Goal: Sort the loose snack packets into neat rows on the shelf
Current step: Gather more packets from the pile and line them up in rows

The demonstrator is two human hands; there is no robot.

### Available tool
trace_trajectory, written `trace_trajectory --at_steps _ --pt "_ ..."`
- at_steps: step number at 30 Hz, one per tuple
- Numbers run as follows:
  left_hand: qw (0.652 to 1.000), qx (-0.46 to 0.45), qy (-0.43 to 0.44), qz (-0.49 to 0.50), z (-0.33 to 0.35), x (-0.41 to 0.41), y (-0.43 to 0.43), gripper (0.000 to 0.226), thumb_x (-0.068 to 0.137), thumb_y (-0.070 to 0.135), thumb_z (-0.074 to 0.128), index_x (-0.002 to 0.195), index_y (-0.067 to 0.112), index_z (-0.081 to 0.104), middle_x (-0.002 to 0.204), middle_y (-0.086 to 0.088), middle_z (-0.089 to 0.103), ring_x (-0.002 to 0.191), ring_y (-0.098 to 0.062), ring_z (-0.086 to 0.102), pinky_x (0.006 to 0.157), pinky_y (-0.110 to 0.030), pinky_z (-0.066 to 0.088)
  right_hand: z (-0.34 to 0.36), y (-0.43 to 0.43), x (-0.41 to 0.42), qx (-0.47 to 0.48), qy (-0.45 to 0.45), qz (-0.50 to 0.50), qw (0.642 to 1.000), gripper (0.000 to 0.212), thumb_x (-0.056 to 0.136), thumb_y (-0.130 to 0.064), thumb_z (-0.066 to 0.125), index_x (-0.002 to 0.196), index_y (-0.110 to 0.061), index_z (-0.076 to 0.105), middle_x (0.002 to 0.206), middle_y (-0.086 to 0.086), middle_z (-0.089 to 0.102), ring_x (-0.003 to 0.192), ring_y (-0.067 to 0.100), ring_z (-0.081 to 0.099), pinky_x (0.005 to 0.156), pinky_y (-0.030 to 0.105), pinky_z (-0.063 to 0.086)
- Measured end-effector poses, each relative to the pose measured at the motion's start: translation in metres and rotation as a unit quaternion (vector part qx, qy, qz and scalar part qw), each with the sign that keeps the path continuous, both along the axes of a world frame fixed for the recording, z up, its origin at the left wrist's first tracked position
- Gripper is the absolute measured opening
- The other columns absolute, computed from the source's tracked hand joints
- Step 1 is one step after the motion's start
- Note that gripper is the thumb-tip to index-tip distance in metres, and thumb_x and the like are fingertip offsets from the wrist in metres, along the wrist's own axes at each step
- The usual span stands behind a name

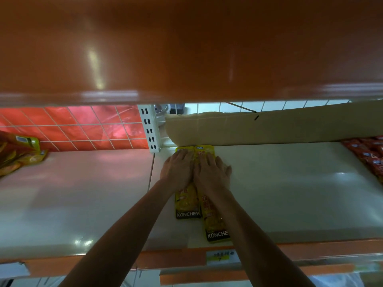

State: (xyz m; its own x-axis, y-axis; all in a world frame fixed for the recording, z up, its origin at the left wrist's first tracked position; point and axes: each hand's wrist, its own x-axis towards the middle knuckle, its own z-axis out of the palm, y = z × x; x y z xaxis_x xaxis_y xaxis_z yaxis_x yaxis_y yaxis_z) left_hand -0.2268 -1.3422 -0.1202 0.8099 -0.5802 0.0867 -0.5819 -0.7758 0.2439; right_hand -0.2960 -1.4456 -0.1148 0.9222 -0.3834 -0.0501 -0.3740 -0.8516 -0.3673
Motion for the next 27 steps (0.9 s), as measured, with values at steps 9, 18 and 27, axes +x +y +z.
trace_trajectory --at_steps 9,18,27 --pt "1.0 -0.01 -0.015 0.019 0.018 -0.012 0.002 0.044 0.102 0.029 0.031 0.144 0.017 0.034 0.157 -0.002 0.024 0.146 -0.02 0.013 0.117 -0.041 0.016 0.019 0.002 -0.011 0.009 0.018 0.01 1.0 0.051 0.1 -0.046 0.012 0.147 -0.031 0.026 0.16 -0.003 0.01 0.147 0.022 0.001 0.108 0.068 -0.008" --pt "0.993 -0.012 -0.029 0.114 0.024 -0.043 0.025 0.052 0.098 0.04 0.028 0.148 0.023 0.03 0.156 0.0 0.026 0.146 -0.022 0.015 0.115 -0.041 0.022 0.03 0.018 -0.019 -0.022 -0.09 0.106 0.99 0.047 0.1 -0.031 0.032 0.143 -0.013 0.037 0.153 0.008 0.031 0.144 0.026 0.019 0.115 0.044 0.015" --pt "0.972 -0.026 -0.043 0.23 0.023 -0.071 0.113 0.05 0.1 0.033 0.039 0.148 0.021 0.03 0.157 -0.003 0.025 0.147 -0.022 0.015 0.117 -0.043 0.02 0.025 0.108 -0.017 0.043 -0.117 0.233 0.964 0.044 0.085 -0.018 0.043 0.118 0.004 0.061 0.126 0.027 0.057 0.121 0.041 0.053 0.103 0.05 0.04"
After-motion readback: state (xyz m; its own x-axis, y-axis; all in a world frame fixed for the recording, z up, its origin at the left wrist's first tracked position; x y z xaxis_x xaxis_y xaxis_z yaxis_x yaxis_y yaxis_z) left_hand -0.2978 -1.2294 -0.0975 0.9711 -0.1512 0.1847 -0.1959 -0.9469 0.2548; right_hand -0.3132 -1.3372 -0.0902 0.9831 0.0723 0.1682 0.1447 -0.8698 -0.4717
